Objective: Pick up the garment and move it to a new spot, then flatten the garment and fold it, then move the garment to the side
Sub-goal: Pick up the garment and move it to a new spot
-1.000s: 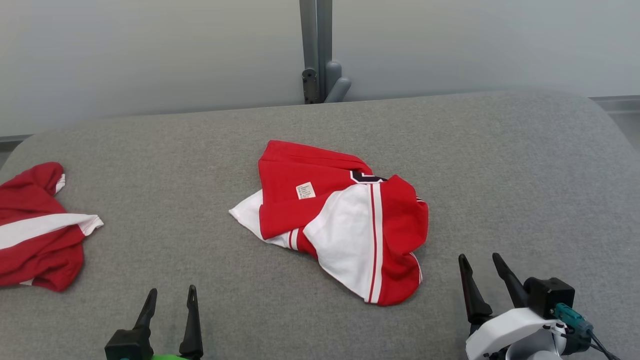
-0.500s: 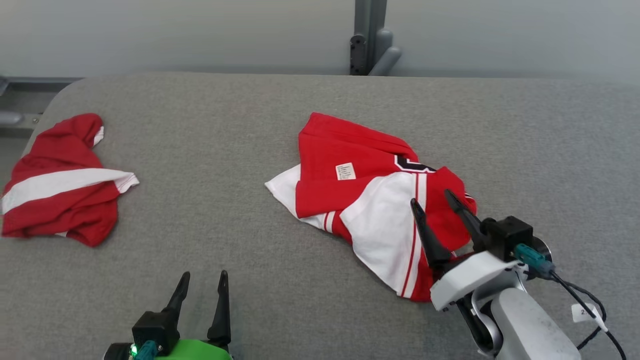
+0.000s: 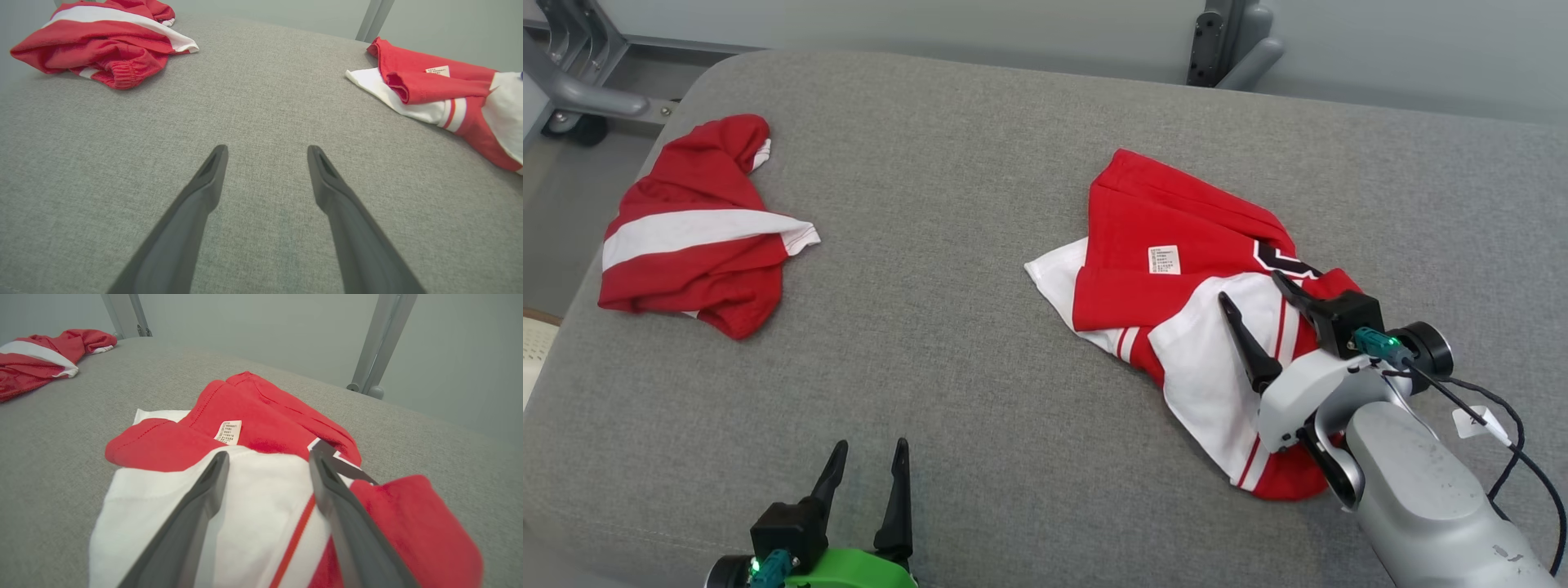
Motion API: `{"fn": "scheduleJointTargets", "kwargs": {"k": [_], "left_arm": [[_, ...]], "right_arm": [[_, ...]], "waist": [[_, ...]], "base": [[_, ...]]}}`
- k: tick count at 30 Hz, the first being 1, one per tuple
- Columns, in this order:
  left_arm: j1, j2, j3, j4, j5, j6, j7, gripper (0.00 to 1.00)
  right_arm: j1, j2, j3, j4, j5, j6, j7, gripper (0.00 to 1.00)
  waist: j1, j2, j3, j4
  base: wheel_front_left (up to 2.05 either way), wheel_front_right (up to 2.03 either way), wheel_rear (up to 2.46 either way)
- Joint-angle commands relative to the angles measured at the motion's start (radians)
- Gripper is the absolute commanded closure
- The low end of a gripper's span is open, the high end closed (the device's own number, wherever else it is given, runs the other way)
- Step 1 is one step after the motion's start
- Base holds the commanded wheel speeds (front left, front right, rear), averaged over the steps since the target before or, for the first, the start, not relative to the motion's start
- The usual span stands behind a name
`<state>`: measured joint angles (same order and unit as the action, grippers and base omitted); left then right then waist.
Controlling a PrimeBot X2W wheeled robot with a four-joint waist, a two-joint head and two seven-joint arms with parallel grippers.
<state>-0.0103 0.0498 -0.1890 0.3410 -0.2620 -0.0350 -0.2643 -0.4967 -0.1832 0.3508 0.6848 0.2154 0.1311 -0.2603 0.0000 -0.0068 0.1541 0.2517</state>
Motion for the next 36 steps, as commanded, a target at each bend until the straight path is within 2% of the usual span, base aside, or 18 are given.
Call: {"fn": "scheduleJointTargets", "kwargs": {"k": [1, 8, 9, 11, 12, 14, 17, 27, 30, 34, 35, 36], "left_arm": [[-0.016, 0.001, -0.003, 0.003, -0.011, 0.003, 0.0, 0.0], [-0.026, 0.001, -0.025, -0.008, -0.02, 0.006, 0.0, 0.0], [-0.027, 0.001, -0.025, -0.007, -0.019, 0.006, 0.0, 0.0], [-0.028, 0.001, -0.026, -0.005, -0.018, 0.005, 0.0, 0.0], [-0.028, 0.001, -0.026, -0.005, -0.018, 0.005, 0.0, 0.0], [-0.032, 0.001, -0.026, -0.006, -0.015, 0.002, 0.0, 0.0], [-0.035, 0.001, -0.025, -0.008, -0.012, 0.0, 0.0, 0.0], [-0.019, 0.001, -0.014, 0.013, -0.005, -0.003, 0.0, 0.0], [-0.007, 0.001, -0.004, 0.001, 0.001, -0.004, 0.0, 0.0], [0.007, 0.002, 0.013, -0.01, 0.009, -0.004, 0.0, 0.0], [0.01, 0.002, 0.019, -0.013, 0.013, -0.002, 0.0, 0.0], [0.014, 0.002, 0.022, -0.015, 0.014, -0.002, 0.0, 0.0]], "right_arm": [[-0.02, -0.011, 0.004, 0.032, -0.01, -0.001, 0.002, 0.0], [-0.018, -0.003, 0.009, 0.098, -0.024, -0.001, -0.004, 0.0], [-0.016, -0.004, 0.01, 0.102, -0.024, -0.001, -0.004, 0.05], [-0.014, -0.005, 0.014, 0.108, -0.022, -0.001, -0.004, 0.51], [-0.014, -0.005, 0.014, 0.108, -0.022, -0.001, -0.004, 0.51], [-0.014, -0.006, 0.014, 0.113, -0.021, -0.001, -0.004, 0.66], [-0.015, -0.007, 0.006, 0.104, -0.025, -0.001, -0.005, 1.0], [0.006, -0.014, -0.077, 0.073, -0.028, -0.001, -0.005, 1.0], [0.028, -0.008, -0.134, -0.015, -0.02, -0.001, -0.005, 1.0], [0.098, 0.014, -0.22, -0.191, -0.034, -0.001, -0.005, 1.0], [0.119, 0.024, -0.239, -0.23, -0.036, -0.001, -0.005, 0.76], [0.141, 0.034, -0.251, -0.269, -0.035, -0.001, -0.005, 0.09]], "waist": [[0.0, 0.0068, 0.012, 0.011], [0.0, 0.0068, 0.019, 0.001], [0.0, 0.0068, 0.02, -0.002], [0.0, 0.0068, 0.021, -0.006], [0.0, 0.0068, 0.021, -0.006], [0.0, 0.0068, 0.021, -0.01], [0.0, 0.0068, 0.02, -0.014], [0.0, 0.0068, -0.001, -0.021], [0.0, 0.0068, -0.016, -0.033], [0.0, 0.0068, -0.052, -0.071], [0.0, 0.0068, -0.065, -0.086], [0.0, 0.0068, -0.076, -0.101]], "base": [[0.0, 0.0, 0.0], [0.0, 0.0, 0.0], [0.0, 0.0, 0.0], [0.0, 0.0, 0.0], [0.0, 0.0, 0.0], [0.0, 0.0, 0.0], [0.0, 0.0, 0.0], [0.0, 0.0, 0.0], [0.0, 0.0, 0.0], [0.0, 0.0, 0.0], [0.0, 0.0, 0.0], [0.0, 0.0, 0.0]]}}
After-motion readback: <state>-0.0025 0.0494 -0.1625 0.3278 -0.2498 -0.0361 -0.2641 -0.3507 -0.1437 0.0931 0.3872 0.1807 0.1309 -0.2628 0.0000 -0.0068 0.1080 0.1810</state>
